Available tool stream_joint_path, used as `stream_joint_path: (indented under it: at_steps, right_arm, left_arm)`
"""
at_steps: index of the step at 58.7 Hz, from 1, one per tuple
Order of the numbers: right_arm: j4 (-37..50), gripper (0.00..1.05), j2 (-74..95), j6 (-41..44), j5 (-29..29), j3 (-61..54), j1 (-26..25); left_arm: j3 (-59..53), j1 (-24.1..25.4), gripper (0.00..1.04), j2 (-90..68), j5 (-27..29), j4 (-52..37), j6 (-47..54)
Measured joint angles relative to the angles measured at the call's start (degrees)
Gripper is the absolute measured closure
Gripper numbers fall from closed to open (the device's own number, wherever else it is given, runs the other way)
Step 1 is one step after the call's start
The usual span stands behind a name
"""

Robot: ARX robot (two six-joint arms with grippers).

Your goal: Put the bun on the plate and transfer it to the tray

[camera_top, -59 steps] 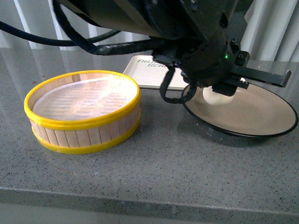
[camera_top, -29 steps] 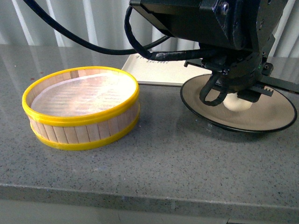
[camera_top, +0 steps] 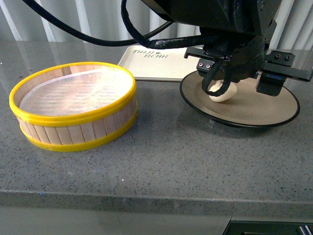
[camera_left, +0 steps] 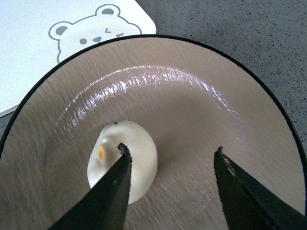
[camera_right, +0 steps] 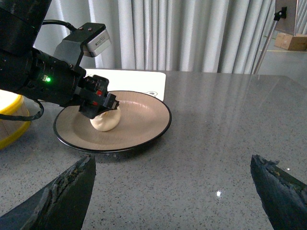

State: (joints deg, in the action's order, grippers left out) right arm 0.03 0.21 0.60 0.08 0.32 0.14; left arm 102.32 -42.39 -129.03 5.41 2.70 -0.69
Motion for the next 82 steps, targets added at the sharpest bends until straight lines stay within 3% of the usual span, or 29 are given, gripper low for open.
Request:
stream_joint_path:
  at_steps: [9,10,17,35,49,57,71,73,78,82]
  right_arm:
    - [0.00,0.08,0.00,0.00,0.00,0.00,0.00]
    - [0.00,0.08,0.00,0.00,-0.02,0.00,-0.02]
    - [0.00,0.08,0.00,0.00,0.00,0.00,0.00]
    - [0.00,0.08,0.00,0.00,0.00,0.00,0.00]
    - [0.00,0.08,0.00,0.00,-0.02,0.00,0.00]
    - [0.00,0.08,0.00,0.00,0.02,0.00,-0.02]
    - [0.00,0.08,0.02,0.00,-0.13,0.00,0.00]
    - [0.00,0.08,0.00,0.00,-0.13,0.00,0.00]
    - [0.00,0.08,0.00,0.00,-0.02,0.00,-0.02]
    - [0.00,0.08,0.00,0.00,0.00,0.00,0.00]
  left_arm:
    - [-0.09,0.35,0.25,0.13,0.04,-0.17,-0.76]
    - [-0.33,0.61,0.17,0.35,0.04,-0.39,-0.98]
    - [-1.29,1.57,0.05,1.36,0.07,-1.07,-1.38]
    - [-7.04,9.35,0.07,9.31,0.48,-4.28,-4.17]
    - [-18.38,21.75,0.07,17.92,6.14,-4.72,-8.92]
    - [-26.84,28.20,0.07,23.02,5.40,-3.48,-12.79]
    - [-28.13,29.14,0.07,24.50,5.25,-4.07,-13.75]
    - [-30.45,29.09,0.11,24.76,6.47,-10.01,-11.56]
    - [-43.28,29.51,0.29,27.91,5.92,-35.39,-4.63]
    - [-50.58,30.34,0.40,30.93,5.07,-45.31,-2.49]
